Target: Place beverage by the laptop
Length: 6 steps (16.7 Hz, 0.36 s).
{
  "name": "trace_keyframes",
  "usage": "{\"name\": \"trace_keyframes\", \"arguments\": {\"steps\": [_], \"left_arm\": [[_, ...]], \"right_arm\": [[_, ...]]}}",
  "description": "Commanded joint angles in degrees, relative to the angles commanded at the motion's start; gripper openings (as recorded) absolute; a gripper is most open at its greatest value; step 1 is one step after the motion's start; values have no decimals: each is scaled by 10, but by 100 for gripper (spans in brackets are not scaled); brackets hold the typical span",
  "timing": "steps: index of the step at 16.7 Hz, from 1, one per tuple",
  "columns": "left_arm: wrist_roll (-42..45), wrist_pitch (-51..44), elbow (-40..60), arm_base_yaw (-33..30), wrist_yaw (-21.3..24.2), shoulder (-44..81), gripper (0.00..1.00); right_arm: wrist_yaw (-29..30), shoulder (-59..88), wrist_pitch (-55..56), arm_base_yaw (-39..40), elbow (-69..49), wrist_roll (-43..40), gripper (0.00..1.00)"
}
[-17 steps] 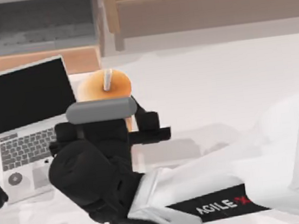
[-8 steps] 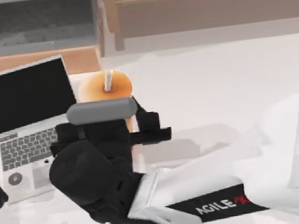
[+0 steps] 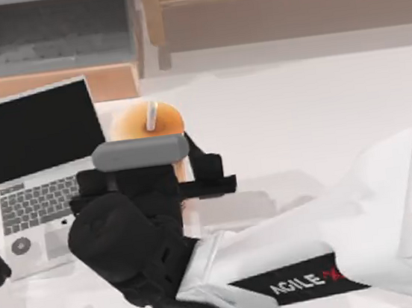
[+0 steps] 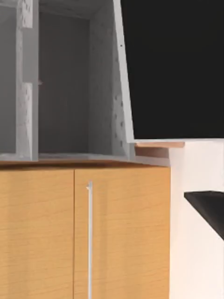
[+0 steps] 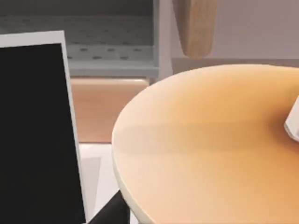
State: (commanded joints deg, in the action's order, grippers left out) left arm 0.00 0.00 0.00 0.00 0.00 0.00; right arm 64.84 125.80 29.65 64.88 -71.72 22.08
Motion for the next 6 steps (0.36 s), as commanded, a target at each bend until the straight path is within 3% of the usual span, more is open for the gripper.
{"name": "trace_keyframes", "arguments": {"steps": [6], "left_arm": [[0, 0, 0, 0, 0, 0, 100]], "right_arm": [[0, 0, 0, 0, 0, 0, 100]]}}
